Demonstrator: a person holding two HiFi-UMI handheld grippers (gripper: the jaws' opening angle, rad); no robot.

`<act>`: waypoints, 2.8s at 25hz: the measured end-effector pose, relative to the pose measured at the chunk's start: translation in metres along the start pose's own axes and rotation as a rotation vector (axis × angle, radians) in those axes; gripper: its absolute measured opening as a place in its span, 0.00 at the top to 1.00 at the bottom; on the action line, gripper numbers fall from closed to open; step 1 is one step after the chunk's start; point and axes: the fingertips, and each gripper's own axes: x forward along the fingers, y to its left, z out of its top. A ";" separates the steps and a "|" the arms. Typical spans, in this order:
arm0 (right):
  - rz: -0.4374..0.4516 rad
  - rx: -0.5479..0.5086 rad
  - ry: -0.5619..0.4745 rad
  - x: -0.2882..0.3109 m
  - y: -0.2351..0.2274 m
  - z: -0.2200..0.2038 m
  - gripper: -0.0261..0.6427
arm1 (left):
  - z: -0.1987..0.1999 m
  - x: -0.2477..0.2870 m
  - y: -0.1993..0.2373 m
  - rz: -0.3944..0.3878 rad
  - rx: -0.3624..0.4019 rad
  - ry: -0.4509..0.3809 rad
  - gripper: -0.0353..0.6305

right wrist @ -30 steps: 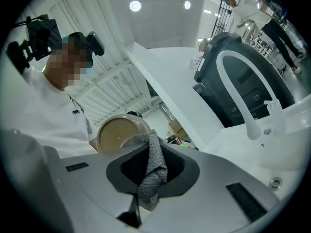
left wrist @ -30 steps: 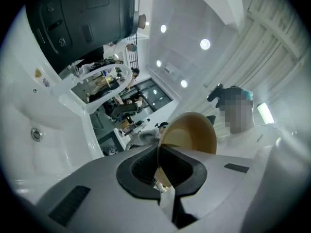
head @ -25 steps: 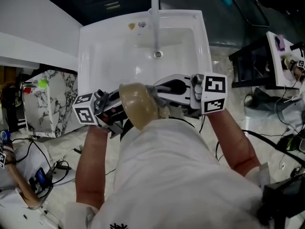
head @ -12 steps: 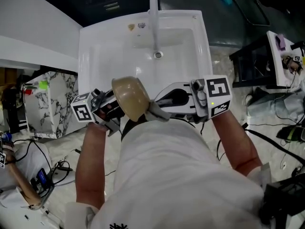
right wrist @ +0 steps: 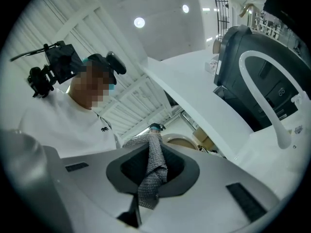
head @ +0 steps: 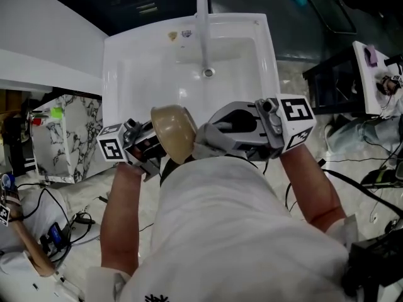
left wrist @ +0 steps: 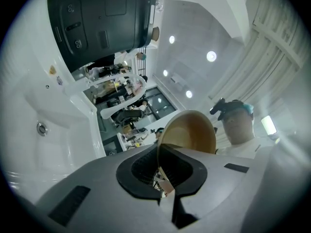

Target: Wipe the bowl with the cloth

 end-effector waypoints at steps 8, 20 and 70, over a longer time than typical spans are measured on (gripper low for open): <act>-0.105 0.000 -0.068 -0.008 -0.022 0.013 0.91 | -0.014 0.011 -0.007 -0.038 0.006 0.044 0.92; -0.218 -0.013 0.057 -0.010 -0.039 -0.011 0.91 | -0.011 0.011 -0.017 -0.085 0.008 0.026 0.92; -0.284 0.045 0.189 -0.007 -0.051 -0.057 0.91 | 0.004 0.003 -0.016 -0.076 0.020 -0.052 0.92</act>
